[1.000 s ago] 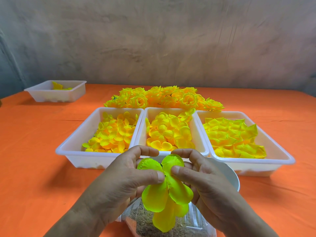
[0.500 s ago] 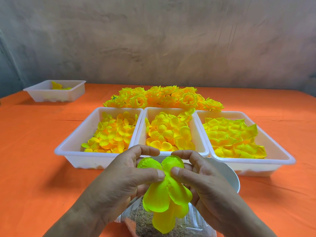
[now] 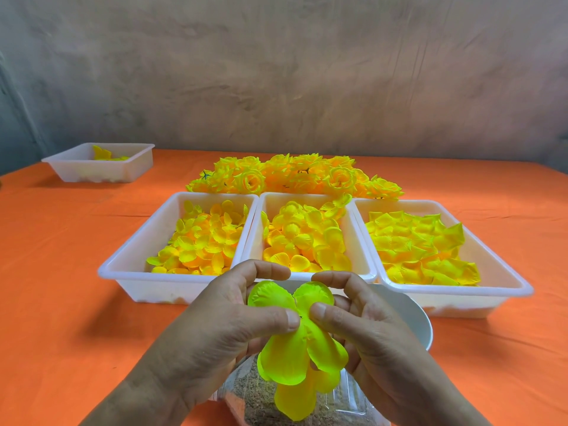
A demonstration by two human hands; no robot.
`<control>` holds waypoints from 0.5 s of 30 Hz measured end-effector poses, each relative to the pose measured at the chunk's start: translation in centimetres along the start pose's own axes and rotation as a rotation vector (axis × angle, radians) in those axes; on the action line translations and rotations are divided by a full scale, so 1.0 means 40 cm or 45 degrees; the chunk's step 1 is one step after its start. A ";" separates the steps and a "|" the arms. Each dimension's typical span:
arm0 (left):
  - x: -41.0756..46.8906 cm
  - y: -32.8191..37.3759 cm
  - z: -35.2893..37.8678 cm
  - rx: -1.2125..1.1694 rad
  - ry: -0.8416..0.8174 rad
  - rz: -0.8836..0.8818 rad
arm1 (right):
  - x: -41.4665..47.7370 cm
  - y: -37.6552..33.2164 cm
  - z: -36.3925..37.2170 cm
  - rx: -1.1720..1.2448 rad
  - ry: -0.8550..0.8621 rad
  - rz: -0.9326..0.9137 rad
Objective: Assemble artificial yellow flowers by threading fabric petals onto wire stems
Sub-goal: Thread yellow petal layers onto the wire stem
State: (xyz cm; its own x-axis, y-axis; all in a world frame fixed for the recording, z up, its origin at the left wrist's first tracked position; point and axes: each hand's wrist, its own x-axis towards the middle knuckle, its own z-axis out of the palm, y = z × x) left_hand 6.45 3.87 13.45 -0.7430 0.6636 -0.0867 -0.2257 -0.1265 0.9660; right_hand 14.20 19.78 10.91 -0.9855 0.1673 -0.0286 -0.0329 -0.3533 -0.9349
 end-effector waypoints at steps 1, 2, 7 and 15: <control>0.000 0.001 0.000 0.008 -0.004 0.002 | -0.001 0.000 0.000 0.002 0.000 0.000; -0.001 0.002 0.001 0.014 -0.009 0.006 | -0.002 0.000 0.000 0.005 -0.002 -0.002; -0.002 0.007 0.003 0.017 -0.040 0.021 | -0.004 0.000 0.002 0.055 -0.009 -0.039; 0.004 -0.003 0.001 0.051 -0.002 0.025 | -0.008 0.007 0.000 0.044 0.005 -0.040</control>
State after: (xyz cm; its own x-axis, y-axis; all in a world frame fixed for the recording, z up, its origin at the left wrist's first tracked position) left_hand 6.37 4.03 13.33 -0.7459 0.6626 -0.0674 -0.1859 -0.1099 0.9764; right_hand 14.49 19.63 10.64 -0.9832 0.1823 -0.0004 -0.0700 -0.3796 -0.9225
